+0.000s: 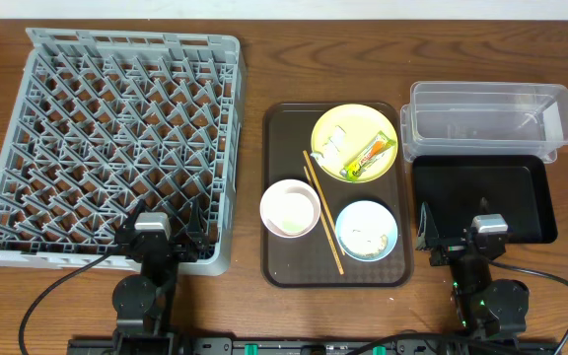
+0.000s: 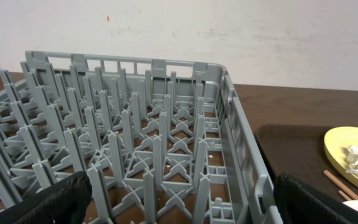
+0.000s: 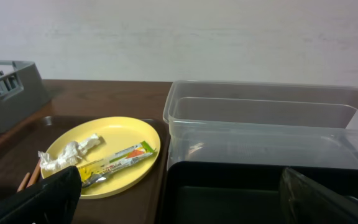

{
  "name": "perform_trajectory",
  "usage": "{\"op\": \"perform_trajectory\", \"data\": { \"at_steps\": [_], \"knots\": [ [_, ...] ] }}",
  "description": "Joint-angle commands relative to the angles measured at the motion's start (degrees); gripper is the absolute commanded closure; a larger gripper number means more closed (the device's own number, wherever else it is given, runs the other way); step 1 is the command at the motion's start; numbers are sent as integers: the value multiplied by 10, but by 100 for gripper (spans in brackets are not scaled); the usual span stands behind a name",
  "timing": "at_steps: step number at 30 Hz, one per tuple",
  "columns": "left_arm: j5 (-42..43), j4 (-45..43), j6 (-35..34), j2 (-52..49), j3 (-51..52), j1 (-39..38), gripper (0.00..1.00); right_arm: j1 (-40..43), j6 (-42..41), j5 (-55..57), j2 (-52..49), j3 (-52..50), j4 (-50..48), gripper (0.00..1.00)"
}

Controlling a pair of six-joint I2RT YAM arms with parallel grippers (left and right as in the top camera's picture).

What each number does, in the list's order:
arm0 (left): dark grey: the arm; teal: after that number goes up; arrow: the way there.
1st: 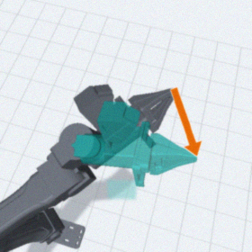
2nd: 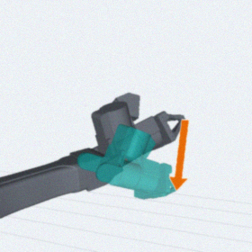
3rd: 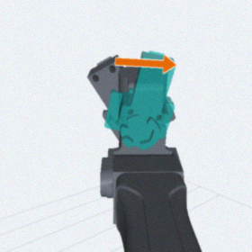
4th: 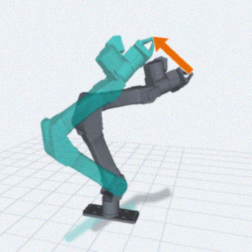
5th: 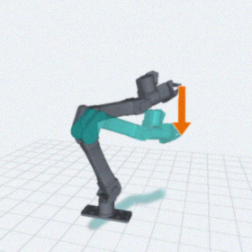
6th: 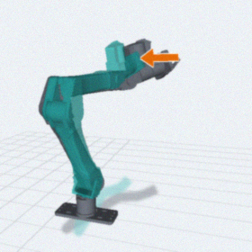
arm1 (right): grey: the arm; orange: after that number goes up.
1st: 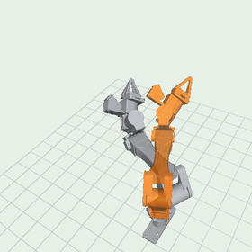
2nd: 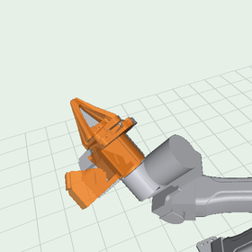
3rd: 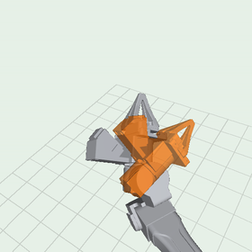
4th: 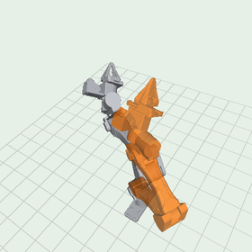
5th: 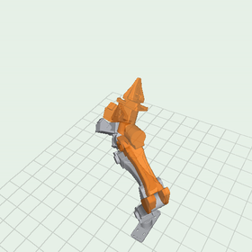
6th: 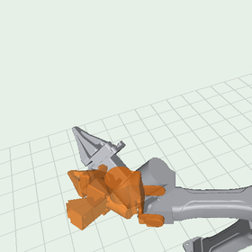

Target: Sort waste into correct bins and load items into the dishwasher

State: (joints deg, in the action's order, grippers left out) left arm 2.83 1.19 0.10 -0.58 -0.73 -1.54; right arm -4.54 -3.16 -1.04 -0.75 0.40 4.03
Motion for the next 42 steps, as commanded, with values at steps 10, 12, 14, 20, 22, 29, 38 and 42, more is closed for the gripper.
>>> {"op": "perform_trajectory", "data": {
  "at_steps": [10,12,14,20,22,29,38,42],
  "knots": [
    [-7,27,9,3,5,1,5,-4,7,6,0,-1,3,1],
    [-7,27,9,3,5,1,5,-4,7,6,0,-1,3,1],
    [-7,27,9,3,5,1,5,-4,7,6,0,-1,3,1],
    [-7,27,9,3,5,1,5,-3,7,6,0,-1,2,1],
    [-7,27,9,3,5,1,5,-4,4,4,0,-1,0,1],
    [-7,27,9,3,5,1,5,-4,2,1,0,-1,2,1],
    [3,41,-37,-1,-10,1,5,-3,-57,17,0,0,0,1],
    [3,85,-38,-29,-50,1,5,-3,-77,17,-6,23,23,1]
  ]
}}
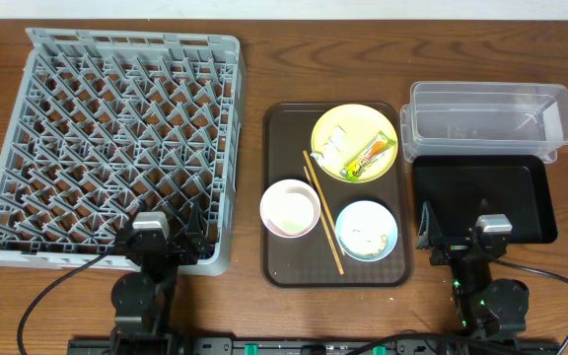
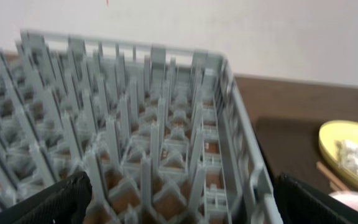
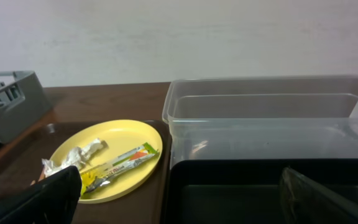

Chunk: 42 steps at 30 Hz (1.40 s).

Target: Sort waste into correct bins and load items into the dishwasher

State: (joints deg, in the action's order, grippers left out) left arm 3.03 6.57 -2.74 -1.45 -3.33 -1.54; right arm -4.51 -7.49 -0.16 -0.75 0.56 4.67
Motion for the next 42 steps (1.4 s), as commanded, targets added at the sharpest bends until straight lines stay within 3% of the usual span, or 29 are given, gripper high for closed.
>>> {"op": "perform_trajectory", "data": {
  "at_steps": [1,6,14,20,24,29,31,42],
  "knots": [
    [1,42,-10,-32,-39,1,5,-4,-40,8,-10,30,20,1],
    [4,105,-10,-132,-138,1,5,-4,-47,8,-78,93,40,1],
    [19,245,-9,-315,-309,1,5,-4,-49,-12,-299,260,101,1],
    [26,358,-10,-422,-420,1,5,-4,-49,-62,-538,497,280,1],
    [25,366,-10,-430,-432,1,5,-4,-34,-63,-694,663,403,1],
    [25,364,-10,-430,-432,1,5,-7,-40,-205,-765,688,337,1],
    [25,365,-10,-430,-432,1,5,-16,-52,-200,-786,688,314,7],
    [25,365,-10,-430,-432,1,5,-161,-162,65,-894,688,296,5]
  ]
}}
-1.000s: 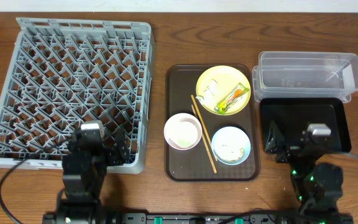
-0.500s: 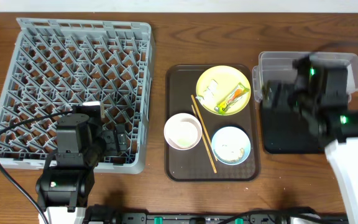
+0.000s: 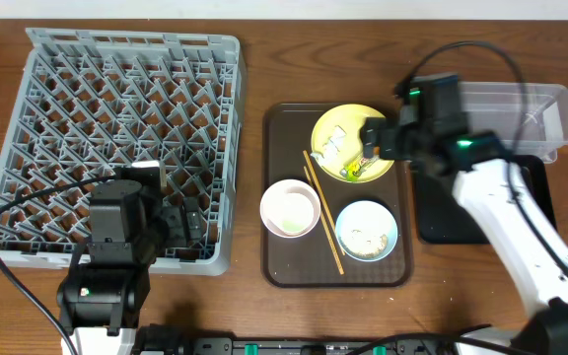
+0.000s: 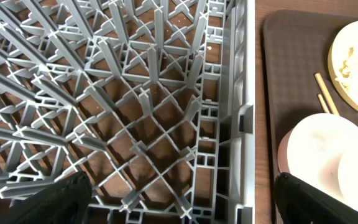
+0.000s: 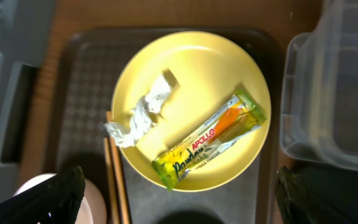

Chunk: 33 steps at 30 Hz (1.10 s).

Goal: Sort waste into correct bins and load items into the dishwasher
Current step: 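Reach the right gripper to the yellow plate and grasp the snack wrapper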

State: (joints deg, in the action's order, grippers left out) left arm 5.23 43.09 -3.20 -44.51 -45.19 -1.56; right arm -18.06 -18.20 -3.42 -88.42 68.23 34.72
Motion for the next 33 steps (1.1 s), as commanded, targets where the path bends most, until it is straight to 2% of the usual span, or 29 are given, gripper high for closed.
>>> {"op": "perform_trajectory", "data": {
  "at_steps": [1,6,11,17,19,23,28,31,33],
  "knots": [
    [3,0,-5,0,-13,2,5,-37,-81,116,-30,11,-9,6],
    [3,0,-5,0,-13,2,5,-56,-172,138,-78,11,-20,12],
    [3,2,-5,0,-13,2,5,-56,-235,137,-129,11,-22,12],
    [3,2,-5,0,-13,2,5,-56,-247,117,-189,11,-49,13],
    [3,2,-5,0,-13,2,5,-56,-247,117,-201,11,-54,18],
    [3,2,-5,0,-13,2,5,-56,-266,115,-218,11,-54,37],
    [3,2,-5,0,-13,2,5,-56,-266,97,-218,11,-56,78],
    [3,2,-5,0,-13,2,5,-55,-265,91,-208,12,-54,99],
    [3,2,-5,0,-13,2,5,-53,-251,92,-191,14,-54,99]
  ]
}}
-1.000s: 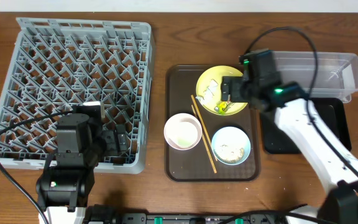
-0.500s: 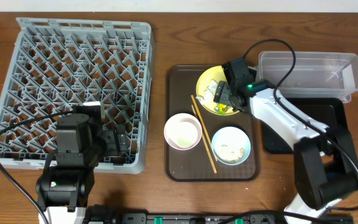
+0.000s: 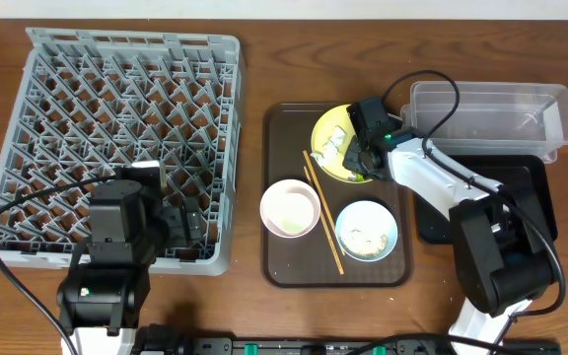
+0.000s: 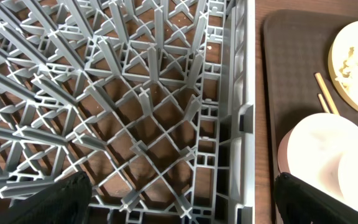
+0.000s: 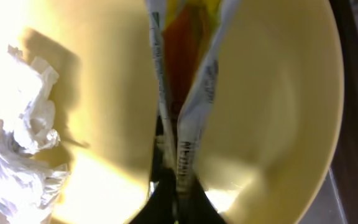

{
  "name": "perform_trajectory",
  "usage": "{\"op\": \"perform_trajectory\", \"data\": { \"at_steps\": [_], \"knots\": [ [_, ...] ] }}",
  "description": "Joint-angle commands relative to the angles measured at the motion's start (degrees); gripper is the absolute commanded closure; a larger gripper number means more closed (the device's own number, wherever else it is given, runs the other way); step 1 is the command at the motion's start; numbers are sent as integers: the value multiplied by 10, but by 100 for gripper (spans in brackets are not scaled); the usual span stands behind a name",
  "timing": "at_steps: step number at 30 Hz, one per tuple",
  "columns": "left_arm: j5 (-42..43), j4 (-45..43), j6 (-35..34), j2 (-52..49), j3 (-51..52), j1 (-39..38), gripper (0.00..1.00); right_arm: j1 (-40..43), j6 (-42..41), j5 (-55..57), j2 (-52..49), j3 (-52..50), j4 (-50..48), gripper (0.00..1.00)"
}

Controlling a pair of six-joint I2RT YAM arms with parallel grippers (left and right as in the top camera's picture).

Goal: Sort waste into correct bins and load items into the dishwasher
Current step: 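Reach the right gripper to the yellow plate and grasp the snack wrapper, then carry the wrapper right and drop it into the clear bin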

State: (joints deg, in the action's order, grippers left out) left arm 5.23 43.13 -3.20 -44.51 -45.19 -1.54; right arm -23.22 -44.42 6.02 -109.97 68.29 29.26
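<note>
A green-and-orange snack wrapper (image 5: 185, 81) lies on the yellow plate (image 5: 278, 93) and is pinched at its near end by my right gripper (image 5: 176, 199), which is shut on it. From overhead the right gripper (image 3: 361, 158) sits low over the yellow plate (image 3: 335, 126) and hides most of the wrapper. A crumpled tissue (image 5: 23, 143) lies on the same plate to the left. My left gripper (image 3: 180, 219) hangs open over the near right corner of the grey dish rack (image 3: 116, 128), holding nothing; in its wrist view the left gripper (image 4: 182, 202) shows both fingers wide apart.
The brown tray (image 3: 282, 128) also carries a white bowl (image 3: 290, 208), a blue plate (image 3: 367, 230) and chopsticks (image 3: 321, 212). A clear bin (image 3: 486, 113) stands at the right, and a black bin (image 3: 521, 197) just in front of it.
My right gripper was open above the yellow plate; now it is down on the plate and shut on the snack wrapper. The left arm has not moved.
Both arms first rested at the table's near edge, grippers open. Then the left stood over the rack's near right corner and the right hung over the yellow plate. Now the right gripper pinches the wrapper on the plate.
</note>
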Motion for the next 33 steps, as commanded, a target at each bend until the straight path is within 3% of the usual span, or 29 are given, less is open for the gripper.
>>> {"op": "perform_trajectory", "data": {
  "at_steps": [1,9,12,19,21,24,28,30,33],
  "knots": [
    [3,1,-5,0,-13,1,5,0,21,0,36,17,1,99],
    [3,1,-5,0,-13,1,5,42,61,66,159,38,1,99],
    [3,1,-5,0,-13,1,5,101,43,93,203,38,3,99],
    [3,1,-5,0,-13,1,5,198,12,87,188,38,0,97],
    [3,1,-5,0,-13,1,5,212,12,85,176,38,-1,90],
    [3,1,-5,0,-13,1,5,219,26,85,164,38,-3,65],
    [3,1,-5,0,-13,1,5,218,72,48,174,38,-39,44],
    [3,1,-5,0,-13,1,5,212,94,13,186,39,-61,37],
    [3,1,-5,0,-13,1,5,191,125,-35,203,39,-77,35]
  ]
}}
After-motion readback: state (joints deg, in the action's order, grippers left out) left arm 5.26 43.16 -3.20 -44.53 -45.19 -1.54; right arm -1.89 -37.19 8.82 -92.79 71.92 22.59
